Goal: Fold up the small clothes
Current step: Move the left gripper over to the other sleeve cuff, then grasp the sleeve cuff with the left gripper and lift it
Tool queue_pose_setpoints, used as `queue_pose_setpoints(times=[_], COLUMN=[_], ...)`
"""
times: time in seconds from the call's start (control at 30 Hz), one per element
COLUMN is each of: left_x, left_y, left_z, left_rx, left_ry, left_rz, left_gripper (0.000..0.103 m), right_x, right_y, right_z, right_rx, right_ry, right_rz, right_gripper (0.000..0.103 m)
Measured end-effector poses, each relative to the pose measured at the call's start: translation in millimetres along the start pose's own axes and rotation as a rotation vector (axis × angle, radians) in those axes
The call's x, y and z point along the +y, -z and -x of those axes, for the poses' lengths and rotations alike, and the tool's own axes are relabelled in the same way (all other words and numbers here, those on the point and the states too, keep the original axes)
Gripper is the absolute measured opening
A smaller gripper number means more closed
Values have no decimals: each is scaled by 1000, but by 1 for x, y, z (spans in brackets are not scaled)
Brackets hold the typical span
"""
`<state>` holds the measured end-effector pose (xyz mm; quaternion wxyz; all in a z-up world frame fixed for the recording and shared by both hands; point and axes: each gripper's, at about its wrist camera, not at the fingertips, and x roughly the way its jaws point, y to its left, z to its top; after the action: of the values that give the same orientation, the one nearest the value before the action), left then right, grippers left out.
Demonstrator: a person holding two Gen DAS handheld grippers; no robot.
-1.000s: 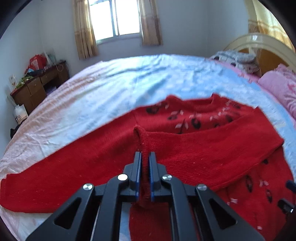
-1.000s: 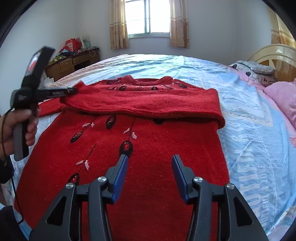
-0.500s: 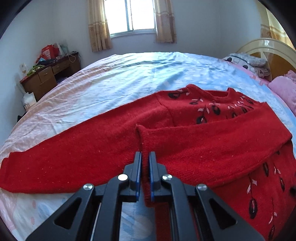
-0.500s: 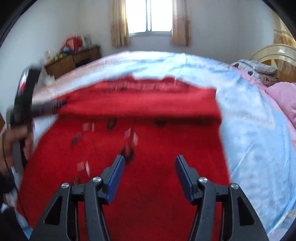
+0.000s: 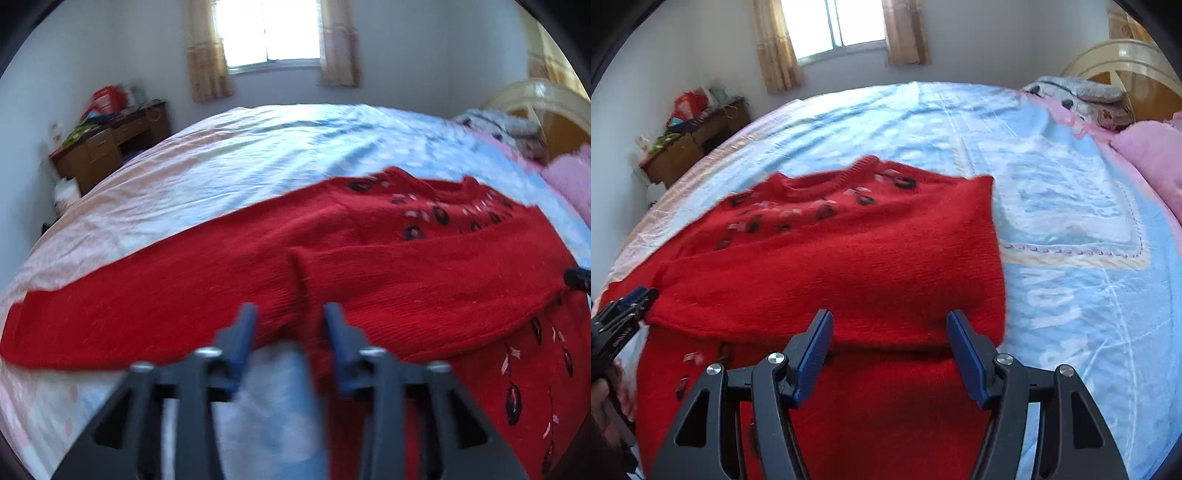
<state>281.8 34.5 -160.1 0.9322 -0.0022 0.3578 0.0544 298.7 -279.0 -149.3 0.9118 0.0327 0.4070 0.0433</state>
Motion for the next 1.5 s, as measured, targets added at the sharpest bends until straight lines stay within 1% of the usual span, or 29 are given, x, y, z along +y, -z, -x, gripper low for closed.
queue_pose_setpoints(times=[0.07,0.1,0.13,0.2,0.23,0.27,0.3,0.37,0.43,0.47,0.53,0.6,0.7,0.83,0.9,0.93,0.97,1.0,1.07,1.1,1.2,1.27,1.3,1.37,1.4,1.43,1.47,1.5], left_x=[10,12,15,19,24,28,34,49,67,83,108,143,188,233,250,257,264,268,276,278,280,284,290,299,303,303,302,299], left_y=[4,4,6,7,9,10,12,17,22,25,28,29,30,30,33,31,30,30,26,25,22,22,25,31,35,36,36,34], left_z=[4,5,6,10,14,17,22,31,37,38,38,40,46,50,49,47,45,43,37,34,27,16,11,4,5,6,7,7], left_rx=[0,0,-1,0,-2,-4,-8,-27,-33,-25,-8,11,13,20,23,27,31,34,41,49,70,99,115,138,128,120,115,113], left_ry=[1,-1,-13,-51,-56,-57,-70,-115,-179,-221,-272,-329,-416,-484,-505,-510,-507,-504,-486,-475,-471,-489,-487,-438,-420,-411,-396,-372], left_rz=[25,22,14,-2,-3,-2,-3,-12,-25,-25,0,60,140,227,262,279,296,309,334,337,334,333,349,405,433,439,428,413], left_gripper=[59,59,59,60,60,63,68,73,74,74,74,74,74,74,68,66,64,59,55,55,55,55,55,55,54,53,42,11], right_x=[15,22,28,36,42,46,48,48,53,55,58,62,65,70,71,71,71,70,68,68,70,70,70,70,70,70,70,70], right_y=[0,0,1,3,5,7,9,12,21,24,34,41,44,48,48,49,49,50,49,50,51,52,52,52,52,52,52,52], right_z=[4,-1,-7,-32,-32,-27,-23,-14,-5,-5,-8,-9,-8,-8,-9,-9,-9,-9,-9,-9,-9,-9,-8,-8,-8,-8,-8,-8], right_rx=[-37,-41,-32,46,11,1,4,1,-9,-6,13,-23,-24,-28,-28,-29,-29,-29,-29,-31,-36,-38,-39,-40,-41,-42,-42,-42], right_ry=[-32,-29,-23,-17,14,26,14,-29,-41,-47,-60,-34,-34,-25,-20,-21,-25,-31,-45,-46,-38,-37,-38,-41,-41,-41,-41,-41], right_rz=[51,79,96,110,143,164,163,151,177,186,196,219,224,234,240,239,237,233,227,227,233,235,234,232,232,232,233,233], right_gripper=[65,65,65,65,65,65,65,66,66,66,66,67,68,75,77,79,79,80,81,82,82,82,82,83,83,83,83,83])
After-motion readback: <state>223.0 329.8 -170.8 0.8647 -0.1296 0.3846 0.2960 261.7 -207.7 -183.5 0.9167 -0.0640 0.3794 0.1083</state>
